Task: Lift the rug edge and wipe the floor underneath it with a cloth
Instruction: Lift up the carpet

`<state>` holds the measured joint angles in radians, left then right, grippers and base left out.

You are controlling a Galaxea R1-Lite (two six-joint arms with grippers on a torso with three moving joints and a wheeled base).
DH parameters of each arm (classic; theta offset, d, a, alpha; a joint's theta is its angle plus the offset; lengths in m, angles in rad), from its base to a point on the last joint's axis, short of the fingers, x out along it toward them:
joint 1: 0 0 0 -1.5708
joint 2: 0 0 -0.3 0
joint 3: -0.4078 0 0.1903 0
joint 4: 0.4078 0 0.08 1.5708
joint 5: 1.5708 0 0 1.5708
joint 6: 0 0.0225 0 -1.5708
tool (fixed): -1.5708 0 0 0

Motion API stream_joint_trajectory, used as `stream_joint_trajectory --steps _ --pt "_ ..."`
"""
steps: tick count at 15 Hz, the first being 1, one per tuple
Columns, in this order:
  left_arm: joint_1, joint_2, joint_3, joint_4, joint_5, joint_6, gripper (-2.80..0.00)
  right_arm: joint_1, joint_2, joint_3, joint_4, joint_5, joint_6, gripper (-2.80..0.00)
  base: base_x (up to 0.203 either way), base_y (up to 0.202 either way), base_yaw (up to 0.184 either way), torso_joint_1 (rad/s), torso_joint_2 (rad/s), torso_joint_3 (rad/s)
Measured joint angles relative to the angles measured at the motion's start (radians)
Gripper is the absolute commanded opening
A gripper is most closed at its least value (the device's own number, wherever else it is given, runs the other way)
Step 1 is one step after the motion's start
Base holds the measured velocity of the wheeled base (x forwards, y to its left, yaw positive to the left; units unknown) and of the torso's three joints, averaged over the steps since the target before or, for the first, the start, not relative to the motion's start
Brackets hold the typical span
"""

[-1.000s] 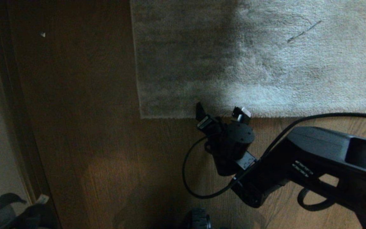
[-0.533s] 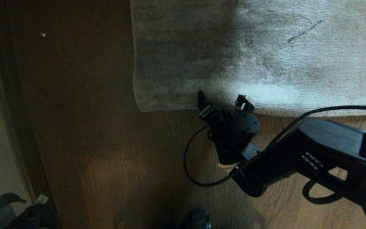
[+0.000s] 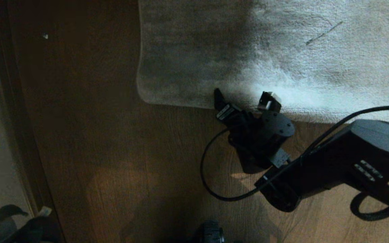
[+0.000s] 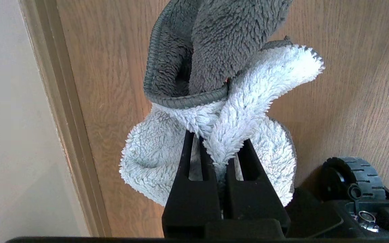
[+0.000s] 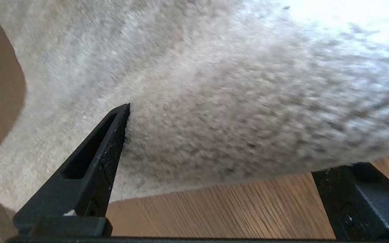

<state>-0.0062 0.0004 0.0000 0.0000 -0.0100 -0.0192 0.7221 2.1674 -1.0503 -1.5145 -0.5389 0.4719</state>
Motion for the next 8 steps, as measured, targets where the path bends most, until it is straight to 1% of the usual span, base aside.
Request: stream_joint_trajectory --steps 4,8 --pt "0.000 0.000 0.000 0.000 0.000 0.000 -2.80 -0.002 -0.047 0.083 0.001 -0.002 -0.004 0.00 0.000 0.000 0.000 0.000 0.00 0.000" --pt "0.000 0.000 0.000 0.000 0.000 0.000 -2.80 -0.026 -0.065 0.100 -0.001 -0.010 -0.009 0.00 0.000 0.000 0.000 0.000 0.00 0.000"
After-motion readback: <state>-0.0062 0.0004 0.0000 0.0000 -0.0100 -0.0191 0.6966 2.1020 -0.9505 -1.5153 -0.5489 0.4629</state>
